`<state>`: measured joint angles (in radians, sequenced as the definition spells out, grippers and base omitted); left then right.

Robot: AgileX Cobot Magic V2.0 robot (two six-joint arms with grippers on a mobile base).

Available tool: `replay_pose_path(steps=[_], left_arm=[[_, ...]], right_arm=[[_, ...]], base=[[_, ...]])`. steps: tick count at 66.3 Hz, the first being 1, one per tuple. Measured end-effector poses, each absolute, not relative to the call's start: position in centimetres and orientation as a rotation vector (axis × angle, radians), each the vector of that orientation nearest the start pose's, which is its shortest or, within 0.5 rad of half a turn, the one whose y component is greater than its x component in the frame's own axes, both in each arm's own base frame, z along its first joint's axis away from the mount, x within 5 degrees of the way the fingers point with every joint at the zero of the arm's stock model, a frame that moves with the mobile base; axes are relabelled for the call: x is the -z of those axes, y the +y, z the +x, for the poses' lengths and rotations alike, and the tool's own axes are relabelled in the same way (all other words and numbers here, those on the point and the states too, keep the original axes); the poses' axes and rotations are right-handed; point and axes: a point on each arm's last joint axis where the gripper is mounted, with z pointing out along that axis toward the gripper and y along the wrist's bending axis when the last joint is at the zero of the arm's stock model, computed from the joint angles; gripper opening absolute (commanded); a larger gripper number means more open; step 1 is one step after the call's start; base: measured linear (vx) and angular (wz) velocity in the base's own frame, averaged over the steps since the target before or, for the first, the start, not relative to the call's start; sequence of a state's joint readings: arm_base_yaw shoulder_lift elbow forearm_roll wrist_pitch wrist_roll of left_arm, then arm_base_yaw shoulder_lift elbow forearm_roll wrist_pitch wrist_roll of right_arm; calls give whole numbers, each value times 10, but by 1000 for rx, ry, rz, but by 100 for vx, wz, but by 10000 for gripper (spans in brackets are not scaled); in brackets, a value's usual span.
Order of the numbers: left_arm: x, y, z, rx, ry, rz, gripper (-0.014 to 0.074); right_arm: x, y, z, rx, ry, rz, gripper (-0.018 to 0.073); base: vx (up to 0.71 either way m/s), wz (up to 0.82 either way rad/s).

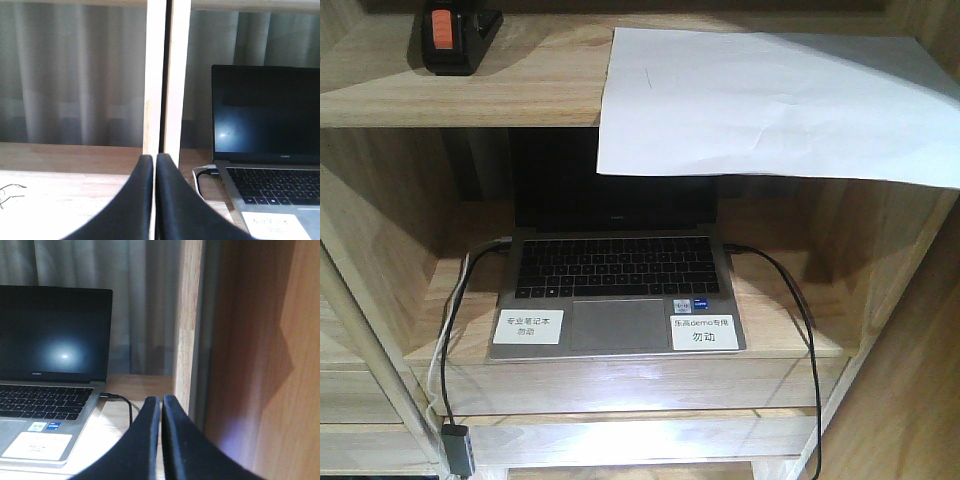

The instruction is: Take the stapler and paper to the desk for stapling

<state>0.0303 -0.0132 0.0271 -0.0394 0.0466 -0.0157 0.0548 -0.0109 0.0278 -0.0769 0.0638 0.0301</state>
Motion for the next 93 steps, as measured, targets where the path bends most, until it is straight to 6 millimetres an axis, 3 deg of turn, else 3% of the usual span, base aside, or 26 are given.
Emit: replay_pose_path(steps=[83, 93], left_arm=[[-201, 2, 57, 21, 1543, -64, -7], [-210, 2, 56, 19, 1438, -63, -7]], right_arm=[[-199, 3, 57, -3, 1562, -75, -9], [-199, 3, 57, -3, 1562, -75, -9]], base=[[0, 0], [0, 0]])
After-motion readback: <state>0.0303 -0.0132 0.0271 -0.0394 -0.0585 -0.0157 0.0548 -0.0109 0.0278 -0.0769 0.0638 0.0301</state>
